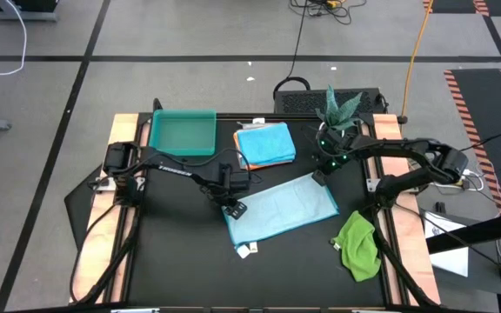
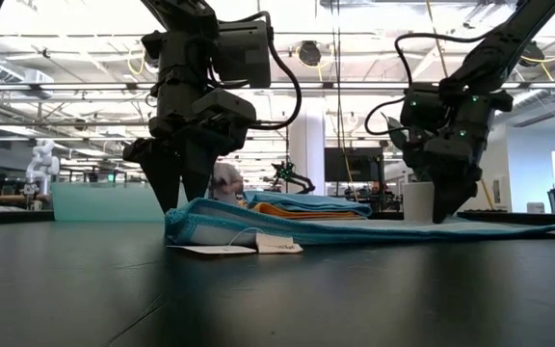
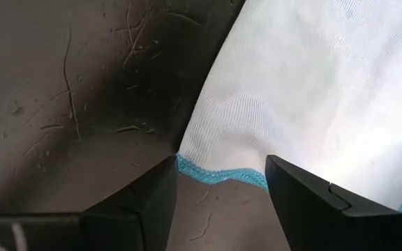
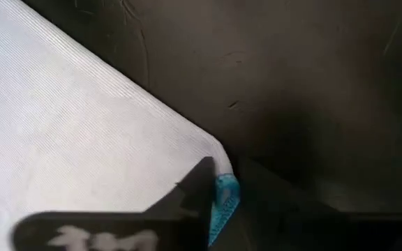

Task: Fold microfiber towels
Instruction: Fold the light blue microfiber towel

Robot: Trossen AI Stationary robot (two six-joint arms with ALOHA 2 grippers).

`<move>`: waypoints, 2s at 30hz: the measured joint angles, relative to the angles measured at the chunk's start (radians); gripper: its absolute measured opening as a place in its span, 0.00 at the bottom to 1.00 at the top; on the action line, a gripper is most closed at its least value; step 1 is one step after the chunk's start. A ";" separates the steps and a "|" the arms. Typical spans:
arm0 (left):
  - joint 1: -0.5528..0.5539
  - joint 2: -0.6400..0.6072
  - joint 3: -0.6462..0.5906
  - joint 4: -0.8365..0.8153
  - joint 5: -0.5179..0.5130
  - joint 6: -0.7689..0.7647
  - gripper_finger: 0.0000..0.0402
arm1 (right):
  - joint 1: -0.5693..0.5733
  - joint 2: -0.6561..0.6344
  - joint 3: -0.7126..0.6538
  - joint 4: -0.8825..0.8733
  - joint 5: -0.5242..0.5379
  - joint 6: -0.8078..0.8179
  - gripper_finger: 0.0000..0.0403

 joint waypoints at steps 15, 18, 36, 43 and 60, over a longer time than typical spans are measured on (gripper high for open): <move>-0.128 0.000 0.160 -0.070 -0.125 -0.065 0.54 | 0.002 -0.007 -0.003 -0.003 -0.008 -0.014 0.01; -0.170 0.000 0.220 -0.037 -0.196 -0.060 0.54 | 0.002 -0.007 -0.003 -0.003 -0.008 -0.018 0.00; -0.156 0.000 0.229 0.089 -0.320 -0.072 0.54 | 0.065 -0.007 -0.003 0.008 -0.059 0.108 0.02; -0.172 0.000 0.229 0.079 -0.323 -0.077 0.54 | 0.208 -0.007 -0.003 0.086 -0.043 0.224 0.01; -0.060 0.000 0.229 0.106 -0.248 0.196 0.54 | 0.158 -0.209 -0.002 -0.195 0.259 0.171 0.18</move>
